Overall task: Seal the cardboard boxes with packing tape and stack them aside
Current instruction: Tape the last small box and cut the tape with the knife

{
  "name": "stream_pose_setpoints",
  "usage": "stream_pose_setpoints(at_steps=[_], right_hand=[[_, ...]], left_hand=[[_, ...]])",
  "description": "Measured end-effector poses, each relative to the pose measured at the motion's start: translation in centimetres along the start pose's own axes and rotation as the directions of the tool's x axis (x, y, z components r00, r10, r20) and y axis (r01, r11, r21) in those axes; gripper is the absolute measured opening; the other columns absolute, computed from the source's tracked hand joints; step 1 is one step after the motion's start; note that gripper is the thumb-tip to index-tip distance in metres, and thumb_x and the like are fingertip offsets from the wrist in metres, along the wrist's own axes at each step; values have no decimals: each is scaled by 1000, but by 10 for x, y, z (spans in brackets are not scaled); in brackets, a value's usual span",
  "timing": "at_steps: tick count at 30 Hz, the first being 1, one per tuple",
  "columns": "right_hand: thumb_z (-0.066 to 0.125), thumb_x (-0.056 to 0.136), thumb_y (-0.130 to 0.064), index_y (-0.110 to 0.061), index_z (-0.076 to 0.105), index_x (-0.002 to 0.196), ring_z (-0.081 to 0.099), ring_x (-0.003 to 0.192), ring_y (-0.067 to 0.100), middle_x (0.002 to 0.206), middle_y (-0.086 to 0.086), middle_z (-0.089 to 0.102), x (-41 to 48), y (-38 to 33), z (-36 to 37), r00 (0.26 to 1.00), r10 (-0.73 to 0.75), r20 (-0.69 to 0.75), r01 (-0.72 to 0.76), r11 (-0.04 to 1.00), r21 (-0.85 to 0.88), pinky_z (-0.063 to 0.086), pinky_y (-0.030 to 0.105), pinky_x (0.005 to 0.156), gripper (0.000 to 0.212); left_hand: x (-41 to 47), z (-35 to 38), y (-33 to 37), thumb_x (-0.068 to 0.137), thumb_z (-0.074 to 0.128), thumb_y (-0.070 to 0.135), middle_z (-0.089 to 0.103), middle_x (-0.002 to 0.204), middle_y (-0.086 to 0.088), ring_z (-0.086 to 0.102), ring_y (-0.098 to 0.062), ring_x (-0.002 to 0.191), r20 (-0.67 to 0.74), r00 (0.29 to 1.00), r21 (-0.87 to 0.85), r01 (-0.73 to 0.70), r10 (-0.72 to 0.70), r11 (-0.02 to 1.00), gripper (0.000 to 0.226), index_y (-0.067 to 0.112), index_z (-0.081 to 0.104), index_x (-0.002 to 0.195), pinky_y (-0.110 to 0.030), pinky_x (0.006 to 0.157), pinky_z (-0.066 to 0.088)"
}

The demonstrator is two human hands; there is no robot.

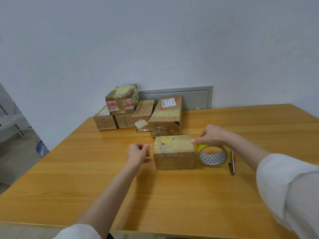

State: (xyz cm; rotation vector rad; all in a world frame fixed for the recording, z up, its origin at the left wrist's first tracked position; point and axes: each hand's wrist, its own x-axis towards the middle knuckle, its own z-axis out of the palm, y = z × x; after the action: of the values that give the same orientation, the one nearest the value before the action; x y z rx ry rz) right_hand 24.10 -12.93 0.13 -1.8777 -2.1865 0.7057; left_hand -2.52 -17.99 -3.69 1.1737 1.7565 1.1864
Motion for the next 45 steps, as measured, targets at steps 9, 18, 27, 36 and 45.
stream_pose_setpoints(at_steps=[9,18,27,36,45], right_hand=[[57,79,-69,-14,67,93,64,80,18,89,1,68,12,-21,21,998,30,-54,-30,1000,-7,56,38,78,57],[54,82,-68,-12,69,101,65,86,20,94,3,69,10,-23,23,996,30,-79,-31,999,-15,55,41,83,61],[49,84,-70,-15,67,107,64,86,17,98,0,69,4,-28,26,991,52,-119,-62,994,-84,56,33,78,62],[49,83,-70,-17,67,103,65,83,16,90,-2,68,4,-29,26,991,66,-120,-77,993,-90,52,28,68,60],[75,69,-60,-21,40,137,45,111,14,134,-2,45,-13,-6,5,987,-158,20,153,973,173,40,29,88,85]], left_hand=[[11,-9,-4,96,55,24,57,121,-16,62,-19,83,32,990,114,132,-136,985,57,7,30,145,-31,65,57],[-14,11,27,100,45,20,41,146,-5,44,-12,114,226,966,257,-186,128,948,54,11,24,149,-27,92,38],[-16,4,14,100,45,36,25,156,-3,33,-20,136,296,953,156,-111,61,982,66,19,9,153,-27,101,32],[-19,22,8,95,29,61,-2,161,2,-7,-24,148,454,830,762,-550,325,342,68,35,3,152,-46,118,10],[-16,19,19,90,47,59,-11,161,-2,-10,-27,147,485,855,802,-519,185,297,85,34,-6,152,-57,117,8]])
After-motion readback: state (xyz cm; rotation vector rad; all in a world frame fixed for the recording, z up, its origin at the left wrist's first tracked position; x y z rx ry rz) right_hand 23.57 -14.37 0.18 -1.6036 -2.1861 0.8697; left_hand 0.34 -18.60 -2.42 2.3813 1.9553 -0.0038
